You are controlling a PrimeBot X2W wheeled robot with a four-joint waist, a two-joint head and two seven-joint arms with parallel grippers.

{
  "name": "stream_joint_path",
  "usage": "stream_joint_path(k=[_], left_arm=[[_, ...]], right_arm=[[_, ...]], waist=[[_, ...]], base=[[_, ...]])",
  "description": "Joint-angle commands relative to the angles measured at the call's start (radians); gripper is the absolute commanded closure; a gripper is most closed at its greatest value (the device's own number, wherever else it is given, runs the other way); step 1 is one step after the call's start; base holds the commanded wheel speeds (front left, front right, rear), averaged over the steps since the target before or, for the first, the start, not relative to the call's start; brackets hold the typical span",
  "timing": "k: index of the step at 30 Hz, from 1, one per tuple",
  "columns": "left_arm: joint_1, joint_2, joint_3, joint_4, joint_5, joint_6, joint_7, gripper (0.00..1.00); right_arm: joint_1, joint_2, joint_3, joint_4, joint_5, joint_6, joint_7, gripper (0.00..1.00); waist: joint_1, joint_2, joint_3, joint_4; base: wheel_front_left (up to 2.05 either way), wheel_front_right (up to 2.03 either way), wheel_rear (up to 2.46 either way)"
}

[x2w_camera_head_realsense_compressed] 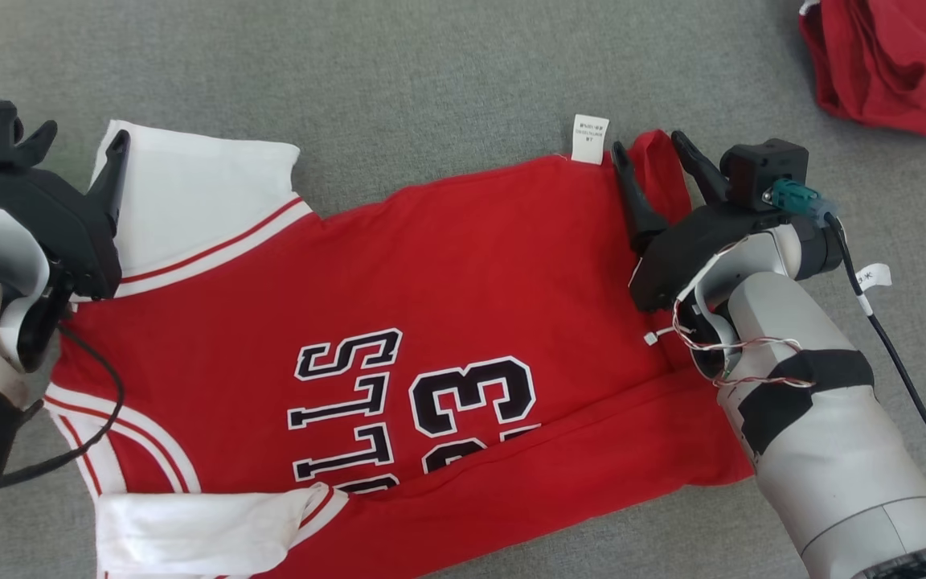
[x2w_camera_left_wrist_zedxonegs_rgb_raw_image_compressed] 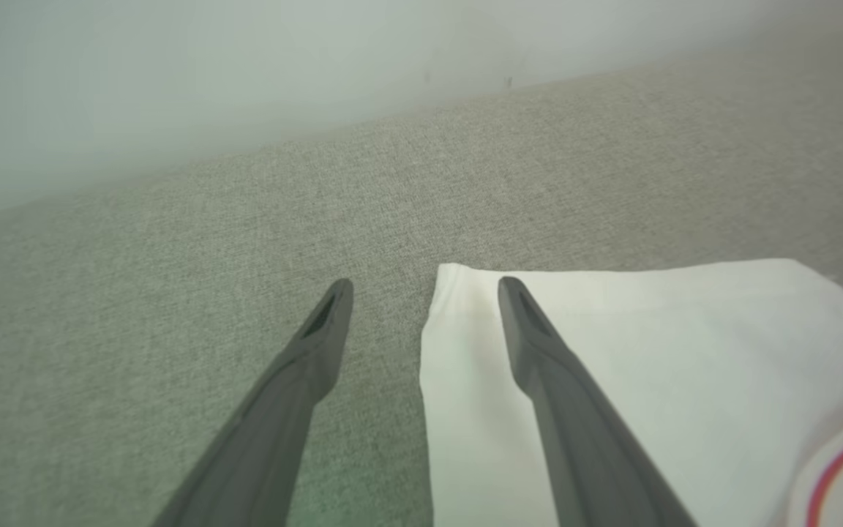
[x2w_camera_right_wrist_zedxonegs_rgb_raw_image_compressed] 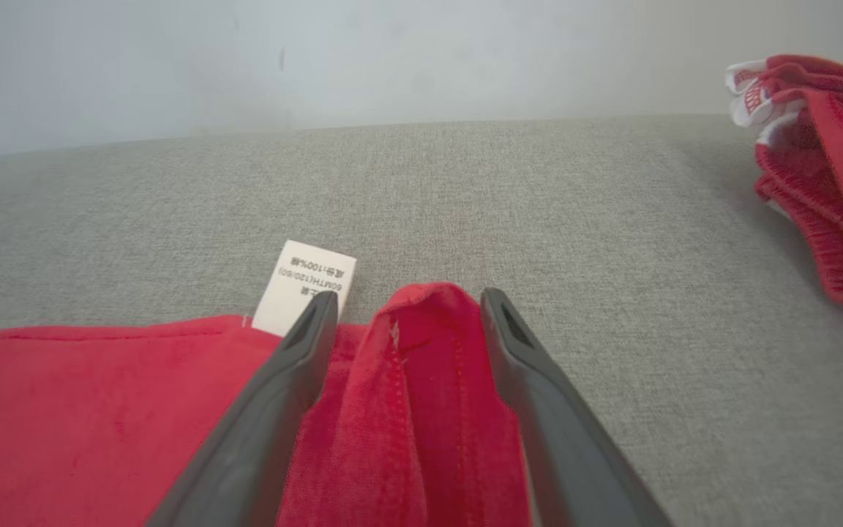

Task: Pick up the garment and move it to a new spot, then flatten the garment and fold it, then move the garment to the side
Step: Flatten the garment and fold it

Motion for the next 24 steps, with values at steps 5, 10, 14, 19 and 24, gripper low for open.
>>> stream_joint_path(k=[5,10,14,19,24], left_arm=[[-0.05,0.013,-0.049,0.054,-0.024,0.0,-0.001,0.0],[-0.075,0.011,-0.09,0.085,-0.062,0.0,-0.013,0.0],[-0.094,0.006,-0.123,0.102,-0.1,0.0,-0.008,0.52],[-0.112,0.003,-0.161,0.116,-0.133,0.0,-0.028,1.0],[-0.114,-0.003,-0.18,0.122,-0.175,0.0,-0.099,1.0]], right_arm=[[-0.039,0.014,0.022,0.041,0.018,-0.003,-0.018,0.0],[-0.064,0.018,0.049,0.072,0.038,-0.003,-0.03,0.0],[-0.086,0.019,0.069,0.092,0.055,-0.003,-0.035,0.46],[-0.118,0.02,0.073,0.116,0.068,-0.003,-0.058,1.0],[-0.115,0.006,0.069,0.133,0.064,-0.003,-0.093,1.0]], waist=[[-0.0001,-0.0002,0.037,-0.017],[-0.0001,-0.0002,0.047,-0.022],[-0.0001,-0.0002,0.057,-0.024],[-0.0001,-0.0002,0.059,-0.019],[-0.0001,-0.0002,0.019,0.001]], base=[[0.0,0.0,0.0],[0.0,0.0,0.0],[0.0,0.0,0.0],[0.0,0.0,0.0],[0.0,0.0,0.0]])
